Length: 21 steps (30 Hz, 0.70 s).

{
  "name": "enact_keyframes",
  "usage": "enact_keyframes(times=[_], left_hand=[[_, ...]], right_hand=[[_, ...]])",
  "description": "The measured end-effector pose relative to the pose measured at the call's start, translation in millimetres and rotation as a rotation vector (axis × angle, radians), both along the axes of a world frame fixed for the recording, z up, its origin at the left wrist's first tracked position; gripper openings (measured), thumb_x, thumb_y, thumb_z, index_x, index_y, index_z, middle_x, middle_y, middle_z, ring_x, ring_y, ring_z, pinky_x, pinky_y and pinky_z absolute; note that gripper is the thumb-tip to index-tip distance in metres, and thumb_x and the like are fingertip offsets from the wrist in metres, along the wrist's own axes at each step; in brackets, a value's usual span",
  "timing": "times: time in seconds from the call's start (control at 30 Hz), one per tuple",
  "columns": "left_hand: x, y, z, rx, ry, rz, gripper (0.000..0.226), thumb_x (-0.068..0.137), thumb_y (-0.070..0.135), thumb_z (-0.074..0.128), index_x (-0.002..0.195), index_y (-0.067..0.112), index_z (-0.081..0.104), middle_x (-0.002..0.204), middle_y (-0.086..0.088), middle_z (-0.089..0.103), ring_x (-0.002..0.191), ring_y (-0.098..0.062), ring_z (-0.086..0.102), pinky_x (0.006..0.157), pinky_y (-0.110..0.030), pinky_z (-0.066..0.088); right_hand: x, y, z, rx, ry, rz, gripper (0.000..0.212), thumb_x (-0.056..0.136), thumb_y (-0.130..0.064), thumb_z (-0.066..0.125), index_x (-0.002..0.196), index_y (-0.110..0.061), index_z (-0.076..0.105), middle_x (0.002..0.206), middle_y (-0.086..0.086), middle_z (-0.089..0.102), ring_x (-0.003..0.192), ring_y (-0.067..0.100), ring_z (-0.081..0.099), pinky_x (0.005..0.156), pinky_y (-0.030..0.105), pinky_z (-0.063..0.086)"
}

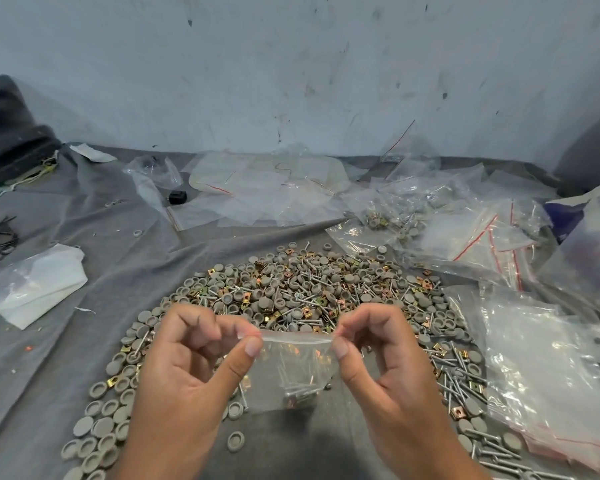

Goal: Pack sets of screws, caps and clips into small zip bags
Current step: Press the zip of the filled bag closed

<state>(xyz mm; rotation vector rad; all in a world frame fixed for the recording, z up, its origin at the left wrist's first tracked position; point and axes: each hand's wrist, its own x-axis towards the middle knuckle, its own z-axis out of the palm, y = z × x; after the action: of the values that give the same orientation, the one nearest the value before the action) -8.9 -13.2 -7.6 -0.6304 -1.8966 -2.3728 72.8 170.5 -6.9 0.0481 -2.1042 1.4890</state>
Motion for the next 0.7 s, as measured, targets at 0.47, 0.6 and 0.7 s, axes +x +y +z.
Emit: enact_keyframes(times=[0.47, 0.6, 0.7], left_hand=[[12, 4, 4, -0.192, 0.06, -0.175, 0.066, 0.067, 0.046, 0.092, 0.123, 0.038, 0.058, 0.115, -0.005, 0.074, 0.109, -0.027, 0.071, 0.088, -0.028, 0.057], [13, 6, 2, -0.186, 0.03, -0.124, 0.048, 0.071, 0.035, 0.086, 0.113, 0.039, 0.063, 0.096, -0.007, 0.077, 0.087, -0.021, 0.076, 0.061, -0.024, 0.058], [14, 5, 2, -0.214, 0.042, -0.11, 0.044, 0.073, 0.038, 0.082, 0.112, 0.041, 0.062, 0.094, -0.005, 0.077, 0.085, -0.021, 0.075, 0.06, -0.025, 0.057]], right_hand=[[1, -4, -1, -0.019, -0.002, 0.05, 0.02, 0.092, -0.039, 0.058, 0.109, -0.047, 0.053, 0.098, -0.01, 0.063, 0.091, 0.02, 0.063, 0.078, 0.033, 0.053], [2, -5, 0, 0.007, -0.033, 0.088, 0.024, 0.092, -0.038, 0.06, 0.113, -0.045, 0.053, 0.099, -0.011, 0.065, 0.092, 0.021, 0.064, 0.077, 0.035, 0.054], [3, -5, -1, 0.041, -0.048, 0.106, 0.03, 0.09, -0.034, 0.066, 0.116, -0.041, 0.052, 0.1, -0.009, 0.067, 0.093, 0.022, 0.066, 0.077, 0.036, 0.055]])
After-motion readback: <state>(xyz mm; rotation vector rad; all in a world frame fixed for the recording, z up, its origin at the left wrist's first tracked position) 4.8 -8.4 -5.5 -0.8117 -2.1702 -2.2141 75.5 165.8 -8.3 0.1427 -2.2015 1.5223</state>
